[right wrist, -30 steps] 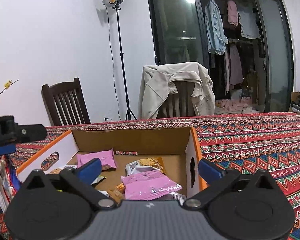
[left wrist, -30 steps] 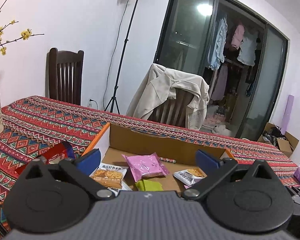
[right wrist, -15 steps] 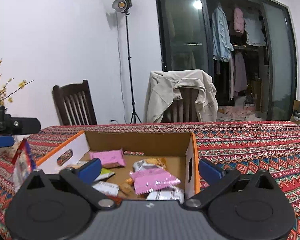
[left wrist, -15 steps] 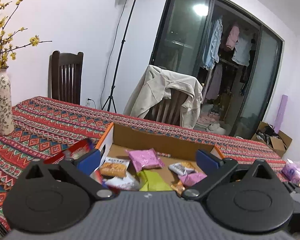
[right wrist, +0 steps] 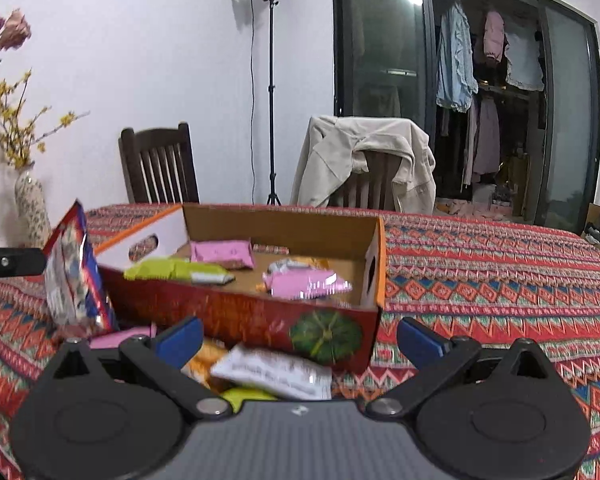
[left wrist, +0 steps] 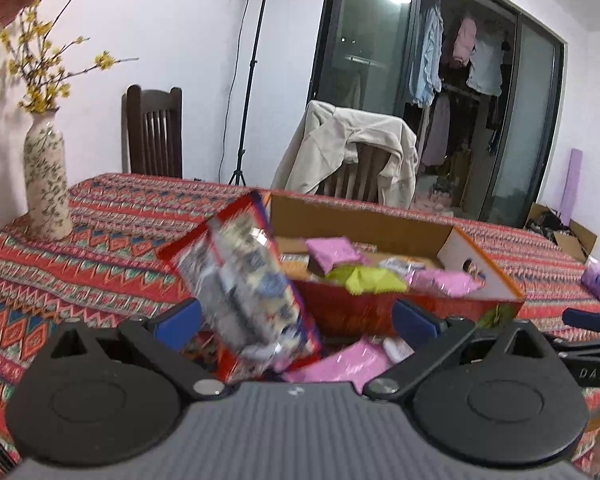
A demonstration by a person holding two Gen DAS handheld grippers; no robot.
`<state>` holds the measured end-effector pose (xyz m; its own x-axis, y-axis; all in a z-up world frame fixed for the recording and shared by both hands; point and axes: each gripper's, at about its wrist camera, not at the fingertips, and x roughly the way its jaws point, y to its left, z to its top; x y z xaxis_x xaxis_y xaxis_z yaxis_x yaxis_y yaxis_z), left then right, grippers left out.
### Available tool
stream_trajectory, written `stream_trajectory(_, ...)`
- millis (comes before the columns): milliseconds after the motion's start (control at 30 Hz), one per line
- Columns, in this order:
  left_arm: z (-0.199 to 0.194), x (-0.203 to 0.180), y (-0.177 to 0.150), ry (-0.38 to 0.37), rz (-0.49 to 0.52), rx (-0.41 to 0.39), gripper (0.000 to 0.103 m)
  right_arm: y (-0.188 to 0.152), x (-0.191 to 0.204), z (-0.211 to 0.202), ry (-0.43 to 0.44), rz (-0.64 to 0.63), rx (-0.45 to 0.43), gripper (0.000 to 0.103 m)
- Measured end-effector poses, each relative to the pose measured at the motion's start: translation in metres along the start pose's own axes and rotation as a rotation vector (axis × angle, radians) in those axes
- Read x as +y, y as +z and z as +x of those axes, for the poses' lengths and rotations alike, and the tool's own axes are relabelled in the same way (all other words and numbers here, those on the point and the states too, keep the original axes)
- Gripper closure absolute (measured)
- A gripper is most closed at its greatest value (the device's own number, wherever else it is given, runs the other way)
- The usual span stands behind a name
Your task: Organize snacks
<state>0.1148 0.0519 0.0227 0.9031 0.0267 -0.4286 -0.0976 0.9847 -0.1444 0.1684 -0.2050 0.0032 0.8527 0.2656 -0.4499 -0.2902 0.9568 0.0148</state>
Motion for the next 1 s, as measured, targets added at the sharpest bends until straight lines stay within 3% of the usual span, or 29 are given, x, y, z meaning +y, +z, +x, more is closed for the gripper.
stream_trajectory(267, 0.004, 0.023, -0.031, 0.018, -0.049, 0.044, 0.000, -0.030, -0.004, -0.005, -0.016, 0.014, 0.071, 0.000)
stream_trajectory(1000, 0.006, 0.019, -0.038, -0.008, -0.040, 0.034, 0.000, -0.039, 0.001, -0.014, -0.028, 0.032, 0.085, 0.000)
